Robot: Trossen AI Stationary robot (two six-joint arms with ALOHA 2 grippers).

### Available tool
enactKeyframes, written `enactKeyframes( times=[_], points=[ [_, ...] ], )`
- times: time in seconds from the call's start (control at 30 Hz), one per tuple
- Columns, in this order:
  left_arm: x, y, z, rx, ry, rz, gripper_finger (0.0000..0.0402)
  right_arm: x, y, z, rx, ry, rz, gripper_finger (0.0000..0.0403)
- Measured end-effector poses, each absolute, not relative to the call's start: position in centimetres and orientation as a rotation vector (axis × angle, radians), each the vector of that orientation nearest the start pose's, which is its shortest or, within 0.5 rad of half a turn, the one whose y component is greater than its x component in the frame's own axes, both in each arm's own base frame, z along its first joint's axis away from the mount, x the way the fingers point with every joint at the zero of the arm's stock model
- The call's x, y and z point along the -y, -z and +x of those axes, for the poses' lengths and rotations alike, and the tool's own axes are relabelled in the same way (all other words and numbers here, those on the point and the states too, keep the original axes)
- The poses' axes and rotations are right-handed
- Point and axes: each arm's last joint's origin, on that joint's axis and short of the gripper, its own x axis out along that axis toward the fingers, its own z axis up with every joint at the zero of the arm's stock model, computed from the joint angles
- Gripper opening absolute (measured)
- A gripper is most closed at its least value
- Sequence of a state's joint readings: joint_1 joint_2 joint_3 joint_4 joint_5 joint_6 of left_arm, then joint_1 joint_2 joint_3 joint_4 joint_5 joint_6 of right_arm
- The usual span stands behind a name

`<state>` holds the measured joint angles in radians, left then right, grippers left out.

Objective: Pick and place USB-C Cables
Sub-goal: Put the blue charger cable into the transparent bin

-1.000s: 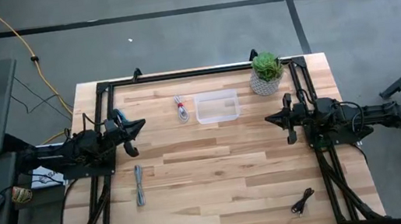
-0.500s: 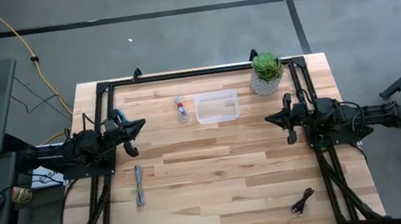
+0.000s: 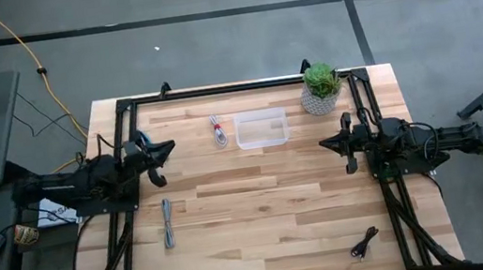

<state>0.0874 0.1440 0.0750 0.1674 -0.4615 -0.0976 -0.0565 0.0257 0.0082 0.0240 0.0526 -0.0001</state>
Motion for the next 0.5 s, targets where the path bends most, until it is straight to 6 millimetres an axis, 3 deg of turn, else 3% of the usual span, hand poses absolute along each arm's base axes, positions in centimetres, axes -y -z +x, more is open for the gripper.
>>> enactKeyframes(
  times=[0.1,0.27,0.4,0.5],
  points=[
    [-2.6,-21.7,10.9,-0.016,-0.623,-0.058,0.0077,0.7,-16.6,9.9,0.006,0.109,0.000,0.0000],
    [-4.0,-25.6,13.3,-0.487,-0.824,0.009,0.0161,0.7,-16.7,9.9,0.006,0.109,0.000,0.0000],
    [-5.0,-27.3,15.7,-0.960,-0.785,0.001,0.0209,0.7,-16.7,9.9,0.006,0.109,0.000,0.0000],
    [-5.7,-27.2,17.6,-1.308,-0.653,0.088,0.0226,0.7,-16.7,9.9,0.007,0.109,0.000,0.0000]
  ],
)
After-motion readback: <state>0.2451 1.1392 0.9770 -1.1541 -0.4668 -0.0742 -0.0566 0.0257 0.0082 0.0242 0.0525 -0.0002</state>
